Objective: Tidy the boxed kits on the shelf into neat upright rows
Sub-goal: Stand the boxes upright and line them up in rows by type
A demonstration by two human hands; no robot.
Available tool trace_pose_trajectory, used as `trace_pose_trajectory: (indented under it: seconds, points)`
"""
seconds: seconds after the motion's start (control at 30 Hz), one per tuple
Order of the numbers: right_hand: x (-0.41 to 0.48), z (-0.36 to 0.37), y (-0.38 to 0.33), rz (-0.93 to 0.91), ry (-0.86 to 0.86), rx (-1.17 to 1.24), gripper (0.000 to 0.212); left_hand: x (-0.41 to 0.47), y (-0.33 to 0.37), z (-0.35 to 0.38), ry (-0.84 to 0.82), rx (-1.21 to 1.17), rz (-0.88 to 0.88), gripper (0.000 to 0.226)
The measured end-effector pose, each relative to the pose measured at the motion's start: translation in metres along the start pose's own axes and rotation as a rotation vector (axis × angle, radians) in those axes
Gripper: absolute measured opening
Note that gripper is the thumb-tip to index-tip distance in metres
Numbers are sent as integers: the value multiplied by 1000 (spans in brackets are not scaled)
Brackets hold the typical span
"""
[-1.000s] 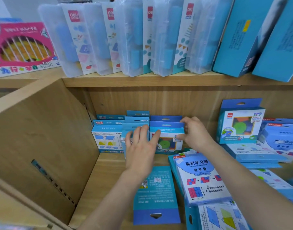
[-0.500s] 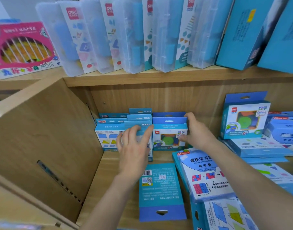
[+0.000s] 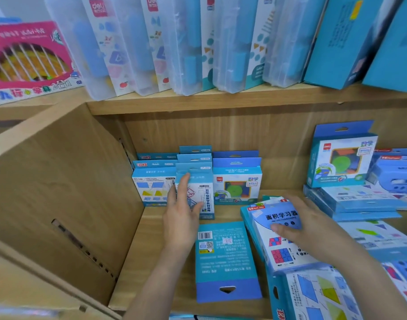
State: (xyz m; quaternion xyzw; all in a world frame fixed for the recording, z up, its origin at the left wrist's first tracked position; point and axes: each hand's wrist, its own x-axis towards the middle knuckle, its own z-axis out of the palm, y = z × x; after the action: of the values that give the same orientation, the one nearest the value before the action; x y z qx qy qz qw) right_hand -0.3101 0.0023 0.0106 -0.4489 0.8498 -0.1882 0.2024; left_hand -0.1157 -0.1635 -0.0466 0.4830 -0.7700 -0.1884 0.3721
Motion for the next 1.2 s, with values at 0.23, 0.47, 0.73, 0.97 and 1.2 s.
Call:
trace_pose_trajectory:
  seconds: [0.23,0.47,0.73,0.97,1.2]
  points:
    - [-12,4,7,45,48,96,81,1,-2,-8,7,-5,11,91]
    - [-53,-7,39,60,60,341,56,-56,52,-21,16,7,175,58]
    - [-70,13,51,-29,134,151,64,-101,105,23,-444,27,19,54]
    - [-68,18,68,-172,109,112,67,-99,125,20,-424,-405,-437,65]
    - [-71,19,78,-311,101,223,71,-111,129,15,-173,-689,-612,67]
